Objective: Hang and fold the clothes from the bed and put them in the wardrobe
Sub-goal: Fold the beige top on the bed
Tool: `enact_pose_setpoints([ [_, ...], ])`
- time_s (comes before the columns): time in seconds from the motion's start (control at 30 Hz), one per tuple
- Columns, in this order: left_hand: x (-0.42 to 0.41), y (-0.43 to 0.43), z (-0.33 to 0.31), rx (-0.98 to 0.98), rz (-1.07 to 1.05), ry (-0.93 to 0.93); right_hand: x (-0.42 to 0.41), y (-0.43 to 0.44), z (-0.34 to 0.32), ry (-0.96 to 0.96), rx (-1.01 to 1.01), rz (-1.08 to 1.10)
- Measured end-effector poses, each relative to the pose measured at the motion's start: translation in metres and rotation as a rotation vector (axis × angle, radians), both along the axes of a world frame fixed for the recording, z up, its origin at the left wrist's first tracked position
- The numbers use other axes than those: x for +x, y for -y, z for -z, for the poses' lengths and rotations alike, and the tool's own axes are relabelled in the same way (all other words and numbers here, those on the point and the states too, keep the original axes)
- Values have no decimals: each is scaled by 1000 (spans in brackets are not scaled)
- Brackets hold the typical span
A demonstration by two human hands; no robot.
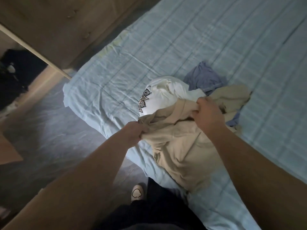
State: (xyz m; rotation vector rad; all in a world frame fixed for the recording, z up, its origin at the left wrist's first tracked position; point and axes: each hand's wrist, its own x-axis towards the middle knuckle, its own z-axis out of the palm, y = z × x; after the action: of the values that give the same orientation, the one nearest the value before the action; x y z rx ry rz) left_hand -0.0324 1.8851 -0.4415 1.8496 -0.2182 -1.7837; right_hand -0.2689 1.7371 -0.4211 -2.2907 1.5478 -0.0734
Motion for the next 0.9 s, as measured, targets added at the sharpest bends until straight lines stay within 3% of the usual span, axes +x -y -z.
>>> enact_pose_setpoints([
  [0.1,-12,-1,-47,-198,-3,-162,-29,-25,-48,94,-158,62],
  [0.37,-54,-31,-216,-693,197,201,-115,-133,-219,345,-476,273],
  [0.47,-71,-41,-277,-881,330,391,-145,-174,-281,496,-490,422],
  [0.6,-96,-49,-346,-1021,542,637,-185,-223,-341,557,-522,576],
  [0.9,-167,-68,-426,-1250,779,685,-285,-309,-394,509,-692,716],
])
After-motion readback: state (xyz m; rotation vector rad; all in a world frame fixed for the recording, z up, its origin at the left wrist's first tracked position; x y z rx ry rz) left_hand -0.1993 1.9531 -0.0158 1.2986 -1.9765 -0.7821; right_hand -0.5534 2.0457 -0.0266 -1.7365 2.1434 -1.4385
